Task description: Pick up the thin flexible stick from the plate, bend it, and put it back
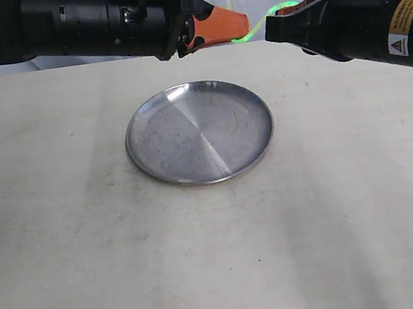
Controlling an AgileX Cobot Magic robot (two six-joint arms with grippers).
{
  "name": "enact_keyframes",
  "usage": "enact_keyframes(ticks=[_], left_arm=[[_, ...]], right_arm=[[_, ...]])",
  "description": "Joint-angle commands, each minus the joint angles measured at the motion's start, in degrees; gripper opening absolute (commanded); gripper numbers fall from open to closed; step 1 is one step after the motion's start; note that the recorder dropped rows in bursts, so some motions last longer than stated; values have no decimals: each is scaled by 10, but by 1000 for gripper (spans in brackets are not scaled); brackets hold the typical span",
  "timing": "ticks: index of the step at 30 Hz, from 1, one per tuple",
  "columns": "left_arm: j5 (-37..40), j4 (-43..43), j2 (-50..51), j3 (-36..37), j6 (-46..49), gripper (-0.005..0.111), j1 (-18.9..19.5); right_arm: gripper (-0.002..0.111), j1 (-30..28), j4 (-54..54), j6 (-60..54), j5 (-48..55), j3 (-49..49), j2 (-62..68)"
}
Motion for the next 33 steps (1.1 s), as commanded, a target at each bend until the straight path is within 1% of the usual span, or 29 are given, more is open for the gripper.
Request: enact_keyframes(ticks=[1,7,20,22,25,26,29,33], left_arm=[[51,21,-4,5,9,0,-11],[58,14,-4,5,15,0,-11],[56,13,-4,5,19,0,-11],[56,12,-4,5,19,0,-11],[50,14,-4,5,19,0,-11],[48,16,-4,5,19,0,-11],[48,20,-4,5,19,0,-11],[37,28,-4,5,19,0,-11]], right_arm=[[0,6,14,12,-3,-5,5],[0,39,12,14,-5,-5,42],[0,39,11,14,-16,-5,86],[0,39,5,14,-33,-5,94],[0,69,-37,14,-60,-5,102],[0,85,-60,14,-56,-5,102],[0,108,-117,14,-54,-5,102],[0,114,-161,14,-77,-5,102]])
